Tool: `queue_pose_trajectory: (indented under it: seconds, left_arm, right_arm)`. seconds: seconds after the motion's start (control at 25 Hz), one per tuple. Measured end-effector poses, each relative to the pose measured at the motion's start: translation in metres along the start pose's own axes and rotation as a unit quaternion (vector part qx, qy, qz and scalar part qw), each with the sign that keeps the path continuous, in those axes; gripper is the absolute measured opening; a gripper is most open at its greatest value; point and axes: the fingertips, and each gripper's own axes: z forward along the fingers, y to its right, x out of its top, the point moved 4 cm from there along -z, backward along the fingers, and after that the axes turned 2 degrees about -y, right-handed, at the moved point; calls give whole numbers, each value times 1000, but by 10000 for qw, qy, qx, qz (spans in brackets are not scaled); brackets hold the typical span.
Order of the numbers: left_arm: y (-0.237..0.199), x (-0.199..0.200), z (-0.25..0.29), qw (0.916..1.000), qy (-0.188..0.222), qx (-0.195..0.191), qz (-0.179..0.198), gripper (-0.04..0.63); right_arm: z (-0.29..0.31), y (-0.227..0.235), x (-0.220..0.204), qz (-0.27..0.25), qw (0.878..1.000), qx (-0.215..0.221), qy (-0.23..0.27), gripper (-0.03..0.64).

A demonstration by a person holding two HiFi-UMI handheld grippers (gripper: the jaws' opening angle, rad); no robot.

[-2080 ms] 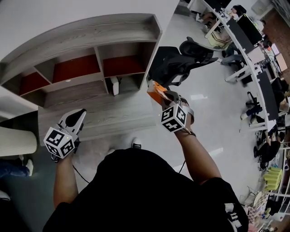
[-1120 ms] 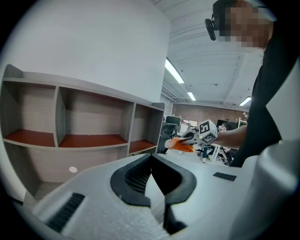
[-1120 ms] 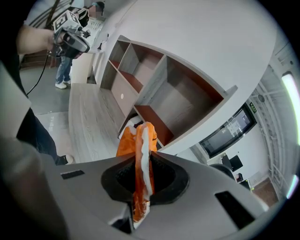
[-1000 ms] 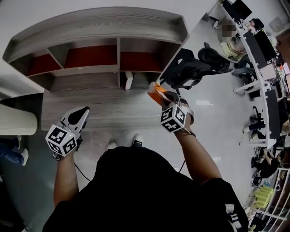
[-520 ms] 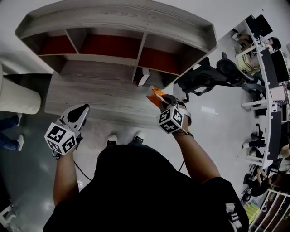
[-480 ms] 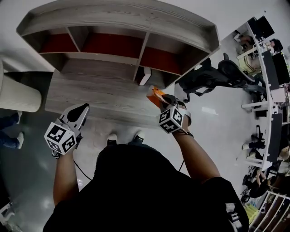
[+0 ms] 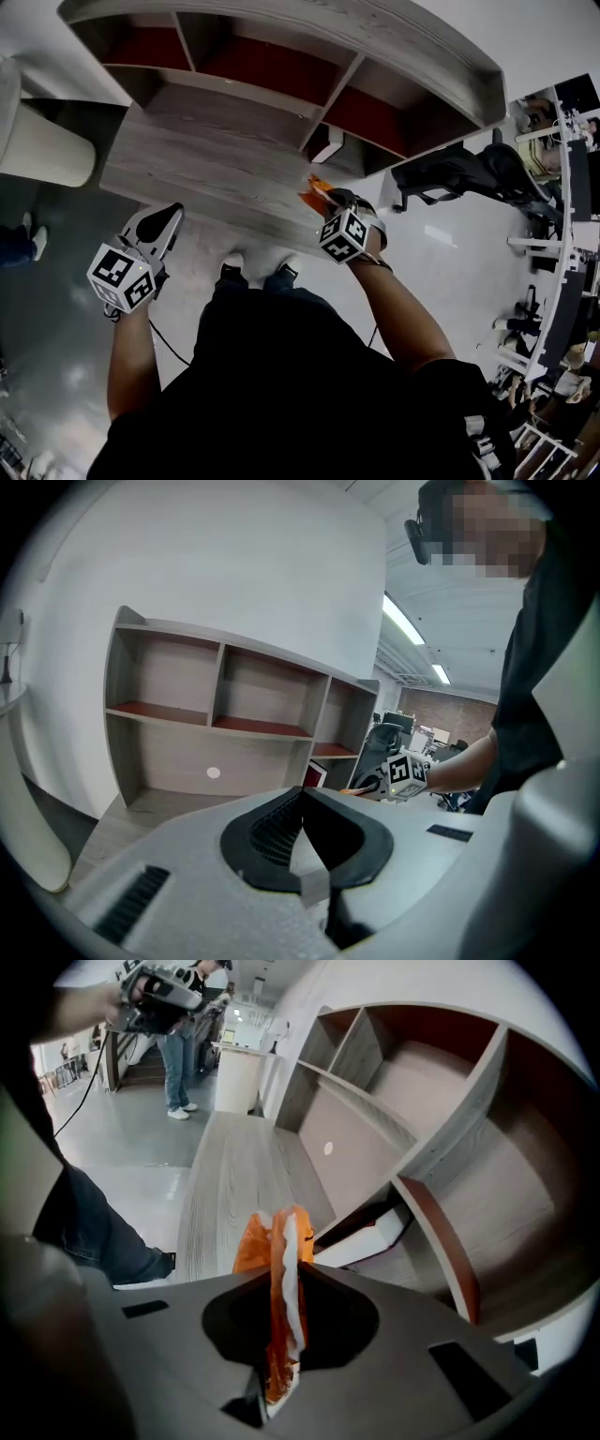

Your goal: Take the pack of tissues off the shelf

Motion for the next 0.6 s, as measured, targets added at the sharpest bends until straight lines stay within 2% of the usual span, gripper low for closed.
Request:
queue_pose_trajectory:
  seconds: [0.6]
  left_arm:
    - [-3,-39,-33,9956,-291,687,-571,18]
  right_arm:
    - [82,-45,21,-714,9943,795,-55,21]
